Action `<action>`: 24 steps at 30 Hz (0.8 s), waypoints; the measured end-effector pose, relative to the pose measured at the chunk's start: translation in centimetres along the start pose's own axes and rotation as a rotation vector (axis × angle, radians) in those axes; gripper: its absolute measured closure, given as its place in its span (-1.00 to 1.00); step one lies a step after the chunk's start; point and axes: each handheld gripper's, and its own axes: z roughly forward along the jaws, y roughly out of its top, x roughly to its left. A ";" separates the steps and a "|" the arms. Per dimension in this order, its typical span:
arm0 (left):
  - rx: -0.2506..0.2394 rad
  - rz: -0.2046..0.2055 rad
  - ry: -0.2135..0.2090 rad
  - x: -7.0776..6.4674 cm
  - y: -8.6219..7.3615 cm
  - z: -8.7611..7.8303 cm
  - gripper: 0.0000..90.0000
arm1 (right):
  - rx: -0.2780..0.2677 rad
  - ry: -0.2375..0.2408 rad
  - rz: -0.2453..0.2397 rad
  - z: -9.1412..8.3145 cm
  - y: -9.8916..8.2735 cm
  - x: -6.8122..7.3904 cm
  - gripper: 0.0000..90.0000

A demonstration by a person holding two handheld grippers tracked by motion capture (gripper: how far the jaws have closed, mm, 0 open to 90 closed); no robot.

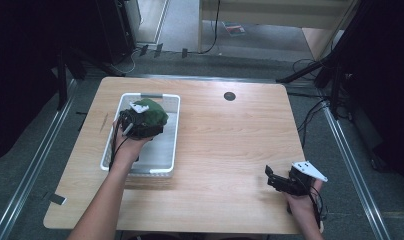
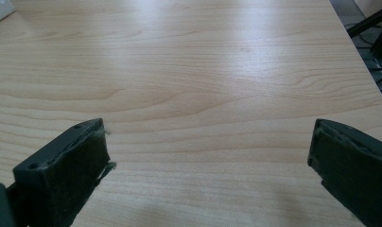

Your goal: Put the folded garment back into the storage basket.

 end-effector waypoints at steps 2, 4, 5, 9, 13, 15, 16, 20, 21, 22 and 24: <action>0.033 0.007 -0.002 0.0 -0.2 0.5 -0.58 | -0.001 0.001 0.001 0.0 0.0 0.0 -1.00; 0.057 0.009 0.001 0.0 -0.4 1.0 -0.60 | 0.000 0.000 0.001 0.0 0.0 0.0 -1.00; 0.082 0.009 0.002 0.0 -0.5 1.4 -0.62 | 0.000 0.000 0.000 0.0 0.0 0.0 -1.00; 0.124 0.012 -0.014 -0.1 -0.8 2.0 -0.67 | 0.000 0.001 0.000 0.0 0.0 0.0 -1.00; 0.141 0.006 -0.023 -0.1 -1.0 2.2 -0.69 | -0.001 0.001 0.001 0.0 0.0 0.0 -1.00; 0.151 -0.004 -0.028 -0.1 -1.1 2.2 -0.70 | -0.001 0.001 0.001 0.0 0.0 0.0 -1.00; 0.154 -0.009 -0.034 0.0 -1.1 2.2 -0.72 | -0.001 0.001 0.000 0.0 0.0 0.0 -1.00; 0.147 -0.019 -0.046 0.1 -1.0 2.0 -0.82 | -0.001 0.001 0.000 0.0 0.0 0.0 -1.00; 0.144 -0.018 -0.049 0.1 -1.0 1.9 -0.86 | -0.001 0.001 0.000 0.0 0.0 0.0 -1.00; 0.137 -0.023 -0.056 0.1 -1.0 1.8 -0.92 | -0.001 0.001 0.000 0.0 0.0 0.0 -1.00; 0.128 -0.028 -0.074 0.3 -0.8 1.5 -0.99 | -0.001 0.001 0.001 0.0 0.0 0.0 -1.00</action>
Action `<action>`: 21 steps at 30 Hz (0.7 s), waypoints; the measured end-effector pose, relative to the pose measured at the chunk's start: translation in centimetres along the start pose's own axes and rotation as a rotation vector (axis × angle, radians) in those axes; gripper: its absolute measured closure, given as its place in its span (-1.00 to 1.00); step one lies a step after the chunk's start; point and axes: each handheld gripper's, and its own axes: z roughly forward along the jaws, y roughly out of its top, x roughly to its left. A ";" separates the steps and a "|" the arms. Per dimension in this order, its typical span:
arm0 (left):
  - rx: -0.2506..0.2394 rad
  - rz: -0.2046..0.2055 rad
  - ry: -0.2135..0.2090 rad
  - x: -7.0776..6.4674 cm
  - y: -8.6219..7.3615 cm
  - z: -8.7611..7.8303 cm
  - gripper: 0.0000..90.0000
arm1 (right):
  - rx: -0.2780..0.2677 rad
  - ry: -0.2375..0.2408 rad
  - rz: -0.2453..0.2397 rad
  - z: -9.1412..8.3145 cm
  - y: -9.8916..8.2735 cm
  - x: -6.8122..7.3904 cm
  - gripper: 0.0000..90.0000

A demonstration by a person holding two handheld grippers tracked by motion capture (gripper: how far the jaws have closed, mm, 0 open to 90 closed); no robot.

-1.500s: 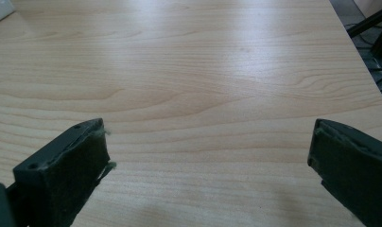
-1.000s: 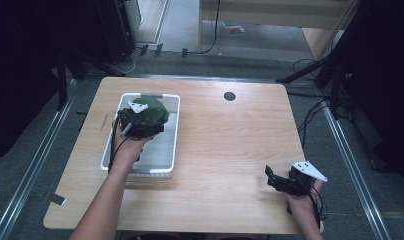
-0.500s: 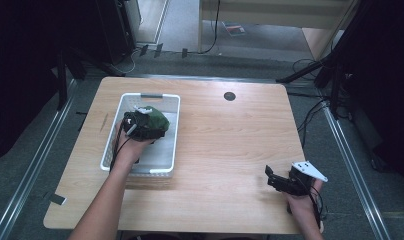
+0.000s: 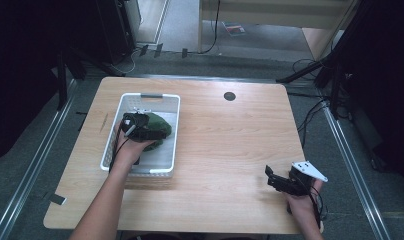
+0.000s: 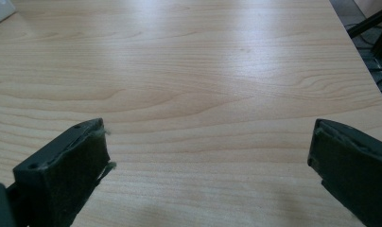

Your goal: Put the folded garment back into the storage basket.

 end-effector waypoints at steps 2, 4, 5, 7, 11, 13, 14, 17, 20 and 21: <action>-0.018 -0.013 -0.006 0.2 0.1 -0.4 -1.00 | 0.000 0.001 0.000 0.0 0.0 0.0 -1.00; -0.038 -0.026 -0.005 0.4 0.2 -0.8 -1.00 | 0.000 0.001 0.000 0.0 0.0 0.0 -1.00; -0.043 -0.024 -0.005 0.5 0.2 -1.1 -1.00 | 0.000 0.001 0.000 0.0 0.0 0.0 -1.00; -0.056 -0.025 -0.007 0.6 0.3 -1.6 -1.00 | 0.000 0.001 0.001 0.0 0.0 0.0 -1.00; -0.078 -0.008 -0.008 0.8 0.2 -2.8 -1.00 | 0.000 0.000 0.000 0.0 0.0 0.0 -1.00; -0.102 -0.011 -0.019 0.9 0.1 -3.6 -1.00 | -0.002 0.000 -0.003 0.0 0.0 0.0 -1.00; -0.129 -0.003 -0.042 1.1 0.1 -4.5 -1.00 | -0.002 -0.001 -0.003 0.0 0.0 0.0 -1.00; -0.153 0.001 -0.054 1.4 0.2 -5.4 -1.00 | -0.002 -0.001 -0.003 0.0 0.0 0.0 -1.00; -0.182 0.003 -0.058 1.6 0.0 -6.7 -1.00 | -0.002 -0.001 -0.003 0.0 0.0 0.0 -1.00; -0.188 0.009 -0.055 1.7 0.0 -7.0 -1.00 | -0.001 -0.002 -0.001 0.0 0.0 0.0 -1.00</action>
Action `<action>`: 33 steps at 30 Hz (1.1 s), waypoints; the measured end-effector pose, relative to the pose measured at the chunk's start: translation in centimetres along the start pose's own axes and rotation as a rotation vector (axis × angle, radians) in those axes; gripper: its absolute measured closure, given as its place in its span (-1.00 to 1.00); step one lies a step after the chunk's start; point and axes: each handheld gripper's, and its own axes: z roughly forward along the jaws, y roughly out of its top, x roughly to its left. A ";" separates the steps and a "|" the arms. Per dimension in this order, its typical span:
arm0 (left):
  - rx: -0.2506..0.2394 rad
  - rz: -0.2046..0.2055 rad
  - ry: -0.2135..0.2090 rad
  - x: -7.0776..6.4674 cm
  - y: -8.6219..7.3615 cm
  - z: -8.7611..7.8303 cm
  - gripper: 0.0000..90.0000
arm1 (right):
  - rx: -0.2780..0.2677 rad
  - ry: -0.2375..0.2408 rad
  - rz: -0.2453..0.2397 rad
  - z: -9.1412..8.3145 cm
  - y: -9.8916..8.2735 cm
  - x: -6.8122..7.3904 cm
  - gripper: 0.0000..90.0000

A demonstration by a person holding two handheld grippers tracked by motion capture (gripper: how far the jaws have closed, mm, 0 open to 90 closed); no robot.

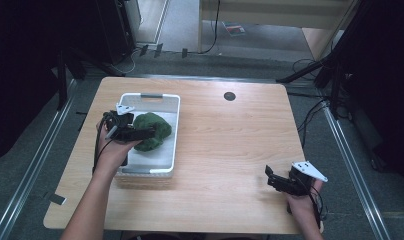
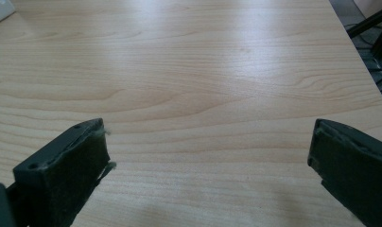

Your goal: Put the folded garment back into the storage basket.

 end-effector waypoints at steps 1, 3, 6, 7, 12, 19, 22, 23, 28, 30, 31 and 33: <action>-0.006 0.006 0.000 0.1 0.0 -0.4 -1.00 | 0.000 0.000 0.001 0.0 0.0 0.0 -1.00; -0.015 0.011 -0.004 0.3 -0.1 -1.1 -1.00 | 0.001 0.000 0.000 0.0 0.0 0.0 -1.00; -0.041 -0.001 0.001 0.7 -0.4 -2.2 -1.00 | 0.001 -0.001 0.000 0.0 0.0 0.0 -1.00; -0.048 -0.006 0.002 0.8 -0.5 -2.6 -1.00 | 0.001 -0.001 0.000 0.0 0.0 0.0 -1.00; -0.084 -0.011 0.000 1.6 -1.4 -4.3 -1.00 | 0.000 -0.002 -0.001 0.0 0.0 0.0 -1.00; -0.115 -0.012 0.009 2.6 -2.8 -6.0 -1.00 | 0.000 -0.004 -0.001 0.0 0.0 0.0 -1.00; -0.134 -0.003 0.035 2.9 -3.6 -6.8 -1.00 | 0.003 -0.004 0.002 0.0 0.0 0.0 -1.00; -0.134 0.018 0.053 2.9 -3.9 -7.1 -1.00 | 0.003 -0.003 0.001 0.0 0.0 0.0 -1.00; -0.165 0.015 0.072 3.8 -5.7 -8.3 -1.00 | 0.002 -0.002 -0.001 0.0 0.0 0.0 -1.00; -0.179 -0.005 0.086 4.2 -6.5 -8.7 -1.00 | 0.000 -0.005 -0.002 0.0 0.0 0.0 -1.00; -0.187 -0.006 0.093 4.4 -7.0 -8.9 -1.00 | -0.001 -0.004 -0.002 0.0 0.0 0.0 -1.00; -0.188 0.002 0.122 4.7 -7.8 -9.2 -1.00 | -0.005 -0.006 -0.005 0.0 0.0 0.0 -1.00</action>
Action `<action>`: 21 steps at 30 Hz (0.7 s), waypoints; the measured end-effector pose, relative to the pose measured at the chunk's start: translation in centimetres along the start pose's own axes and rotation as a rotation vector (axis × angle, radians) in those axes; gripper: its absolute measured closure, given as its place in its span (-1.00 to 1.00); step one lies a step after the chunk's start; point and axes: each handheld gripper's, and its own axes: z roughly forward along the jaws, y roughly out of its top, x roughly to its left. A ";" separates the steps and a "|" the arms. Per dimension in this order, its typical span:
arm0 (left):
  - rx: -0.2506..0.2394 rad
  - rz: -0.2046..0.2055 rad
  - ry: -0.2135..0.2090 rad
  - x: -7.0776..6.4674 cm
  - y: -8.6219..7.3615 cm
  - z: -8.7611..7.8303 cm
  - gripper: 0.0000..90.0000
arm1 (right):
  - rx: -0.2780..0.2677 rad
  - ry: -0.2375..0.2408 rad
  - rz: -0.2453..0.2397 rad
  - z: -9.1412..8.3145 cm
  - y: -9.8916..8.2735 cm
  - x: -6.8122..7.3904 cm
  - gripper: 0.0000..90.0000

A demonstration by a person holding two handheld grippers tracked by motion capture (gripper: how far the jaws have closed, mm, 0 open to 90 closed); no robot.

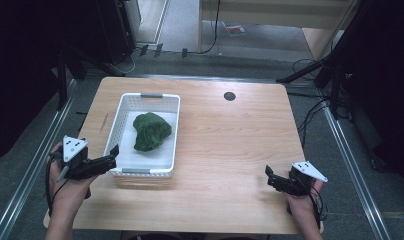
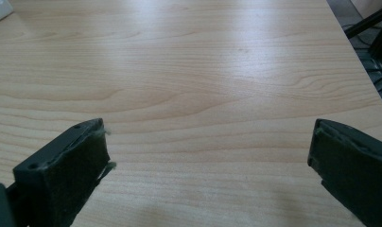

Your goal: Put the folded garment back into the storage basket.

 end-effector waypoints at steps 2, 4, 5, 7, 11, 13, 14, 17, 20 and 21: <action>-0.008 0.008 0.000 0.2 -0.7 -0.4 -1.00 | -0.002 -0.001 -0.002 0.0 0.0 0.0 -1.00; -0.024 0.004 -0.006 0.5 -1.3 -0.9 -1.00 | -0.001 -0.007 0.005 0.0 0.0 0.0 -1.00; -0.030 0.005 -0.005 0.7 -1.5 -1.1 -1.00 | -0.004 -0.010 0.006 0.0 0.0 0.1 -1.00; -0.049 -0.009 -0.009 1.1 -2.2 -1.6 -1.00 | -0.005 -0.013 0.008 -0.1 0.0 0.1 -1.00; -0.042 -0.032 -0.024 2.0 -3.2 -2.1 -1.00 | -0.007 -0.020 0.013 0.0 0.0 0.0 -1.00; -0.050 -0.038 -0.021 2.4 -4.1 -2.4 -1.00 | -0.009 -0.022 0.019 -0.1 0.0 0.0 -1.00; -0.055 -0.044 -0.018 2.6 -4.4 -2.4 -1.00 | -0.010 -0.025 0.024 -0.1 0.0 -0.1 -1.00; -0.059 -0.052 0.007 3.3 -5.7 -2.2 -1.00 | -0.012 -0.025 0.036 -0.2 -0.1 -0.2 -1.00; -0.079 -0.087 0.007 4.0 -7.0 -1.7 -1.00 | -0.016 -0.030 0.054 -0.2 -0.1 -0.4 -1.00; -0.077 -0.080 0.011 4.1 -7.3 -1.6 -1.00 | -0.017 -0.033 0.049 -0.2 -0.1 -0.5 -1.00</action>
